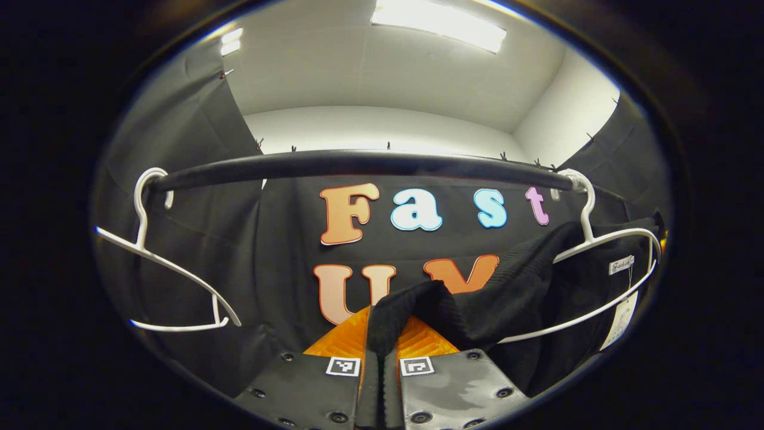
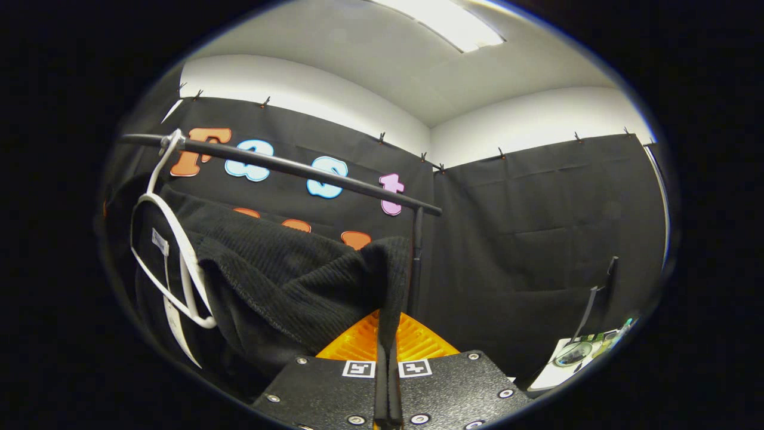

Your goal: Grasp the clothes on the hanger with both hands and then place them into the laundry hamper below.

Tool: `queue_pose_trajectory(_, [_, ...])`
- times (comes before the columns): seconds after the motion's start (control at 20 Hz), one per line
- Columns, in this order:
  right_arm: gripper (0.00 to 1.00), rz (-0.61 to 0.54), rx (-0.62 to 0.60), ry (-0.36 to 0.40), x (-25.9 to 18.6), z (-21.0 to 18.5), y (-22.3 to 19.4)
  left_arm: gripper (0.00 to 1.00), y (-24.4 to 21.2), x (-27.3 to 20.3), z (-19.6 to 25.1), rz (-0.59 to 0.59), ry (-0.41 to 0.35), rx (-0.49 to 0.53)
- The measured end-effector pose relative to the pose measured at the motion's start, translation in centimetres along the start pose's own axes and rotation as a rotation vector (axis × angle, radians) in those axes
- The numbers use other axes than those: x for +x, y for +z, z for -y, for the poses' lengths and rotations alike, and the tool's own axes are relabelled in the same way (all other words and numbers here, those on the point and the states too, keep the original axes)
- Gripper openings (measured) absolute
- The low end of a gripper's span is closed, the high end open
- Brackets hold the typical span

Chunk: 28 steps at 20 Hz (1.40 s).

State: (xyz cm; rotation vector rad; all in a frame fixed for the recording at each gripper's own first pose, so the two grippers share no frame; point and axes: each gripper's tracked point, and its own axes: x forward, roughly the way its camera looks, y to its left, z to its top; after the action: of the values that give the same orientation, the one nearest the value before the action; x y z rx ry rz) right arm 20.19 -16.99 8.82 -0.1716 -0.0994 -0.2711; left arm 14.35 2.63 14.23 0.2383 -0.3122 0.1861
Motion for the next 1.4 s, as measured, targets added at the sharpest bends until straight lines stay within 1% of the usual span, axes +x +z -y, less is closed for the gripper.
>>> queue_pose_trajectory(0.15, [0.0, -0.043, 0.011, 0.022, 0.6, -1.1, -2.6, 0.11, -0.9, 0.4, -0.7, -0.014, 0.021, 0.001])
queue_pose_trajectory(0.25, [0.0, -0.051, 0.029, 0.032, 0.4, -1.9, -3.3, 0.1, -1.2, 0.8, -1.1, -0.009, 0.035, 0.004])
queue_pose_trajectory(0.3, [0.0, -0.054, 0.033, 0.04, 0.2, -2.4, -3.6, 0.07, -1.3, 1.1, -1.1, -0.008, 0.04, 0.012])
queue_pose_trajectory(0.35, [0.0, -0.062, 0.032, 0.055, 0.2, -3.0, -4.3, 0.13, -1.5, 1.3, -1.1, -0.01, 0.047, 0.025])
queue_pose_trajectory(0.4, [0.0, -0.079, 0.026, 0.068, 0.2, -3.5, -5.2, 0.13, -1.8, 1.6, -1.2, -0.013, 0.055, 0.033])
queue_pose_trajectory(0.45, [0.0, -0.099, 0.02, 0.077, 0.2, -3.9, -6.2, 0.11, -1.6, 2.0, -1.3, -0.008, 0.065, 0.032])
queue_pose_trajectory(0.65, [0.0, -0.117, 0.019, 0.099, -0.4, -5.2, -8.3, 0.11, 0.4, 2.3, -1.8, 0.052, 0.114, 0.009])
queue_pose_trajectory(0.8, [0.0, -0.163, 0.018, 0.107, -0.7, -6.0, -11.2, 0.1, 1.8, 2.4, -1.7, 0.09, 0.111, 0.015])
queue_pose_trajectory(0.9, [0.0, -0.176, 0.083, 0.115, -1.3, -7.0, -12.5, 0.1, 2.0, 2.7, -1.5, 0.096, 0.101, 0.018])
queue_pose_trajectory(0.95, [0.0, -0.173, 0.114, 0.123, -1.7, -7.6, -12.6, 0.1, 1.9, 2.7, -1.4, 0.096, 0.099, 0.02])
queue_pose_trajectory(1.0, [0.0, -0.166, 0.119, 0.126, -2.2, -8.2, -12.6, 0.1, 1.6, 2.8, -1.3, 0.091, 0.096, 0.023])
queue_pose_trajectory(1.1, [0.0, -0.149, 0.087, 0.134, -3.4, -9.3, -12.1, 0.1, 1.2, 3.0, -1.5, 0.081, 0.104, 0.031])
queue_pose_trajectory(1.2, [0.0, -0.143, 0.088, 0.168, -4.7, -10.9, -11.4, 0.1, 0.8, 3.8, -2.2, 0.077, 0.125, 0.039])
queue_pose_trajectory(1.25, [0.0, -0.144, 0.089, 0.185, -5.4, -11.6, -11.1, 0.1, 0.6, 4.1, -2.7, 0.075, 0.142, 0.043])
queue_pose_trajectory(1.3, [0.05, -0.135, 0.09, 0.202, -6.1, -12.4, -10.5, 0.1, 0.7, 4.4, -3.4, 0.073, 0.171, 0.051])
queue_pose_trajectory(1.35, [0.0, -0.13, 0.089, 0.214, -6.9, -12.9, -10.2, 0.11, 0.6, 4.5, -4.2, 0.072, 0.199, 0.059])
queue_pose_trajectory(1.4, [0.0, -0.126, 0.093, 0.228, -7.1, -13.7, -9.9, 0.11, 0.3, 4.7, -4.8, 0.067, 0.212, 0.056])
